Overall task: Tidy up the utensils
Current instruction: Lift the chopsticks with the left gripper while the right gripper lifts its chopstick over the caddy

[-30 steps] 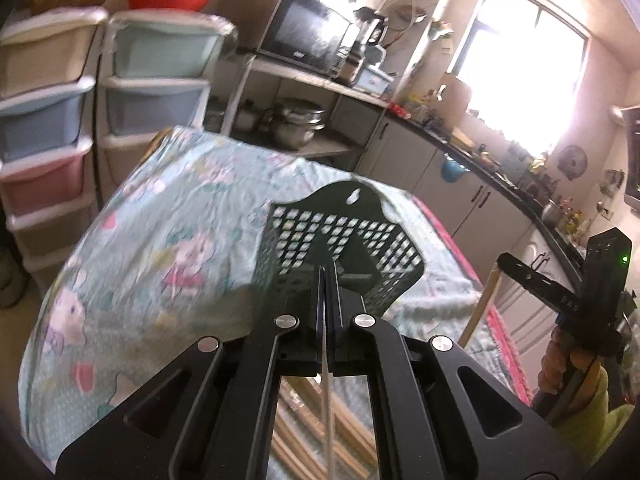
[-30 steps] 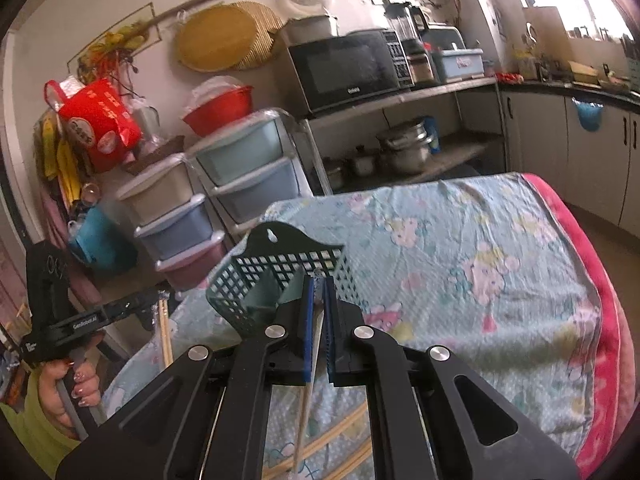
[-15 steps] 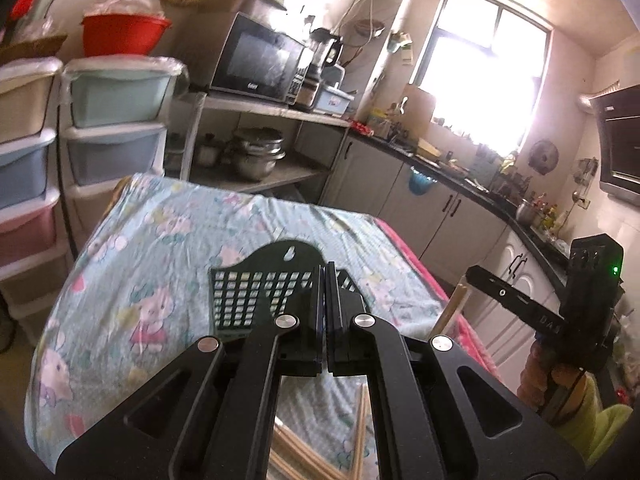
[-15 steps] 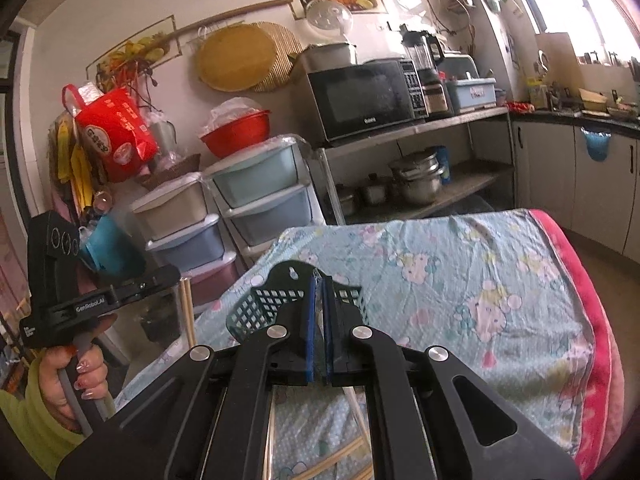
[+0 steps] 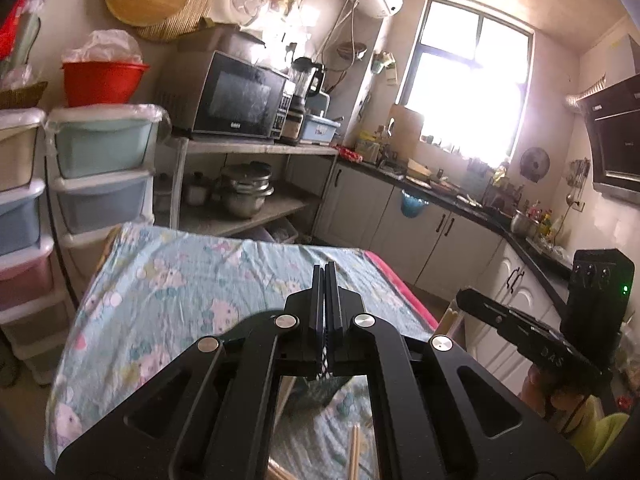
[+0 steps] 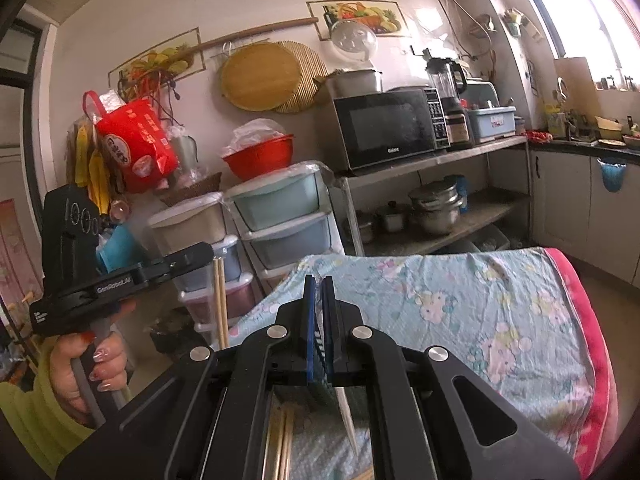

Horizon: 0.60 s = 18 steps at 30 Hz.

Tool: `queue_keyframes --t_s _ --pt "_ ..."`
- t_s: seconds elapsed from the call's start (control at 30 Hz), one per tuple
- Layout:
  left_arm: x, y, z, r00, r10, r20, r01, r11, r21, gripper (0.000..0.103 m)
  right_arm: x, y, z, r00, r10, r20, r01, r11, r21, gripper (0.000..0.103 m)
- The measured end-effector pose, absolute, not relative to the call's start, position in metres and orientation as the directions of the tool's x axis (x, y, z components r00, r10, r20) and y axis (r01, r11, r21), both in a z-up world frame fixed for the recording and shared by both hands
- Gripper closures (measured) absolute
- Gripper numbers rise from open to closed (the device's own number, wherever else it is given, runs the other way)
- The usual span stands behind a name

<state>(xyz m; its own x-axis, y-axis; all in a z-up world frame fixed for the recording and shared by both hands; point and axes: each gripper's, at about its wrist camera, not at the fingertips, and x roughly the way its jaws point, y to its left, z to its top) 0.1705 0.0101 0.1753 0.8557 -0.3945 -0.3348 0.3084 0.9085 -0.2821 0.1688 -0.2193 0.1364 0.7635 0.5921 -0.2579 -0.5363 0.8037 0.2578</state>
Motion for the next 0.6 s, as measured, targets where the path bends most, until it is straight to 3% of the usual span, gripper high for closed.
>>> queue_keyframes --t_s 0.6 --pt "0.203 0.027 0.213 0.913 -0.336 -0.233 0.259 0.916 -0.308 0.103 0.203 -0.200 0.179 0.772 0.609 -0.181 -0.560 0.787 0.258 0.099"
